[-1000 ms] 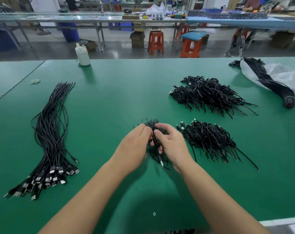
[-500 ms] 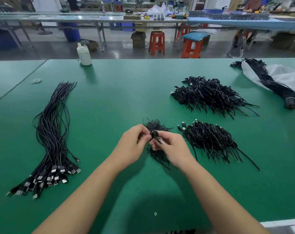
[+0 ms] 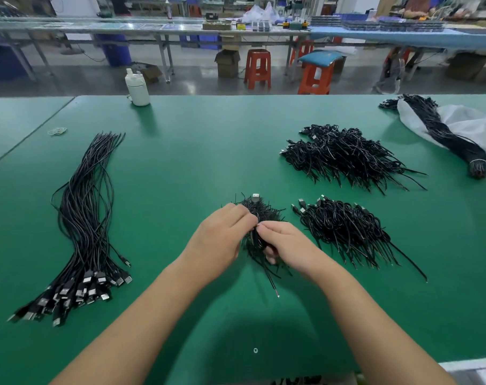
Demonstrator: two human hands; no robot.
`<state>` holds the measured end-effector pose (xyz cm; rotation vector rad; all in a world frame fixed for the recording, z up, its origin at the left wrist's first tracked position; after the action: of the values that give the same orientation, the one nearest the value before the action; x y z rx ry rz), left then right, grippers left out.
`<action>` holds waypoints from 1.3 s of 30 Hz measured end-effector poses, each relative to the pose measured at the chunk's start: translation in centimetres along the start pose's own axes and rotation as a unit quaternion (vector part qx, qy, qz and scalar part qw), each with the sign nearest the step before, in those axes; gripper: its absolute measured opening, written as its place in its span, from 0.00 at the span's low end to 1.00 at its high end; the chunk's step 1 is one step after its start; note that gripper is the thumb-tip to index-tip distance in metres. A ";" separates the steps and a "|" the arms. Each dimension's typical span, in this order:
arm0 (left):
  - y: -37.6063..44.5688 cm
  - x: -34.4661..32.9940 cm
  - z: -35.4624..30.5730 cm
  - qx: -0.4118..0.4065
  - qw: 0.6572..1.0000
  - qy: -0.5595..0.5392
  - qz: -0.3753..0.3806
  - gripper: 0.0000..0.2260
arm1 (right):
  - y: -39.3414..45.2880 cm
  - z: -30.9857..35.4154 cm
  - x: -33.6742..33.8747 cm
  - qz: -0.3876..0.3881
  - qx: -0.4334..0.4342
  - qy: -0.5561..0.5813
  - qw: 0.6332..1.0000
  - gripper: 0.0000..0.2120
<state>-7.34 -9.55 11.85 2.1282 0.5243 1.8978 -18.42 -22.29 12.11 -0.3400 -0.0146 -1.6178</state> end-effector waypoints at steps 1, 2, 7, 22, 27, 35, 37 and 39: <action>-0.1 -0.1 0.0 -0.016 1.000 0.019 -0.005 0.11 | -0.1 0.0 0.2 0.012 -0.005 0.000 1.000 0.16; -0.3 -0.4 0.1 -0.026 0.999 0.030 -0.010 0.11 | -0.1 0.0 0.3 0.021 -0.013 0.006 1.000 0.15; -1.0 -2.8 0.7 0.015 1.000 0.009 -0.018 0.06 | 0.5 -0.9 1.2 0.005 -0.050 -0.032 0.998 0.15; -8.1 -8.5 8.6 0.422 0.898 -0.123 0.001 0.07 | 1.5 -5.6 14.0 -0.263 -0.291 -0.406 0.826 0.20; -8.3 -9.0 8.9 0.429 0.896 -0.112 0.015 0.07 | 2.3 -6.9 15.2 -0.239 -0.341 -0.462 0.783 0.20; -8.1 -9.0 8.9 0.441 0.891 -0.111 0.009 0.07 | 2.5 -6.6 14.7 -0.183 -0.381 -0.589 0.688 0.29; -8.2 -9.0 8.9 0.441 0.890 -0.112 0.009 0.07 | 2.3 -6.0 14.1 -0.197 -0.354 -0.604 0.687 0.29; -8.2 -9.0 8.9 0.441 0.890 -0.114 0.011 0.07 | 2.5 -5.4 13.1 -0.216 -0.306 -0.604 0.704 0.26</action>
<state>-0.23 -5.36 -0.77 2.8144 1.5385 1.5104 -17.58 -36.35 9.46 -2.0120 -0.6100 -1.5168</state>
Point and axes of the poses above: each hand's wrist, its own y-axis towards the middle knuckle, its own x-axis out of the back of the hand, z = x × y, the point moved 1 cm from there along y, towards the middle knuckle, and after that the axes turned 14 degrees about z, right-handed, at the moved point
